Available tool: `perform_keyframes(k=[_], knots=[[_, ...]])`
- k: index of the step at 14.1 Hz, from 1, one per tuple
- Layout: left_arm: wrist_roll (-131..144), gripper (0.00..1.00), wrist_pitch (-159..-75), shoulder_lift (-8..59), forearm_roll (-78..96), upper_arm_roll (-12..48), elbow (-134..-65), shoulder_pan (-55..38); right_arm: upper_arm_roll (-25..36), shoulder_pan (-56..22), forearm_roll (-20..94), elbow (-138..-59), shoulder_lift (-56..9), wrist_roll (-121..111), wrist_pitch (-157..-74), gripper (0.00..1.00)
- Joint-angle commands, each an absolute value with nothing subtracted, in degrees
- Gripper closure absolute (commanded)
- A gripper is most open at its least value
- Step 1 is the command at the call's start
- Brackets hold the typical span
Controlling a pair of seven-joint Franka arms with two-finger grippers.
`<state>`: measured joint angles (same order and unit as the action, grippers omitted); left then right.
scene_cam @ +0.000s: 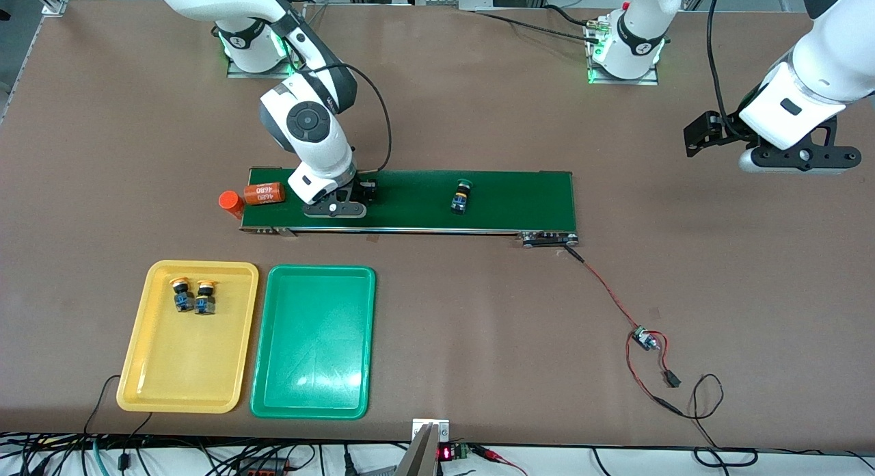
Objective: Sort buttons by color to trays
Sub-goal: 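Grasp the green-cap button on the belt with the right gripper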
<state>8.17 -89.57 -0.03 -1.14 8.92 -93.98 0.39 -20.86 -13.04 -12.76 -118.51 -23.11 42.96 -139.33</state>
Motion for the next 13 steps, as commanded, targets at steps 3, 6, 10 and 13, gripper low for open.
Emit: perform_keyframes(k=[3,6,10,13], knots=[[8.6,0.0,-89.6,0.6,-1.7,9.1,-93.0,0.5,-20.3,-12.5,-14.0,-118.5,-23.1,43.7,-140.1,0.75],[8.6,0.0,-90.0,0.6,-1.7,9.1,-93.0,0.5,-19.2,-11.8,-13.8,-116.1,-21.5,41.4,-138.2,0.76],[8.6,0.0,-90.0,0.7,-1.7,9.1,-93.0,0.5,-18.3,-10.1,-13.1,-107.0,-20.7,35.4,-128.8,0.76],[8.6,0.0,-90.0,0.6,-1.7,9.0,-93.0,0.5,-15.7,-9.2,-13.3,-101.1,-23.5,30.5,-129.1,0.76]])
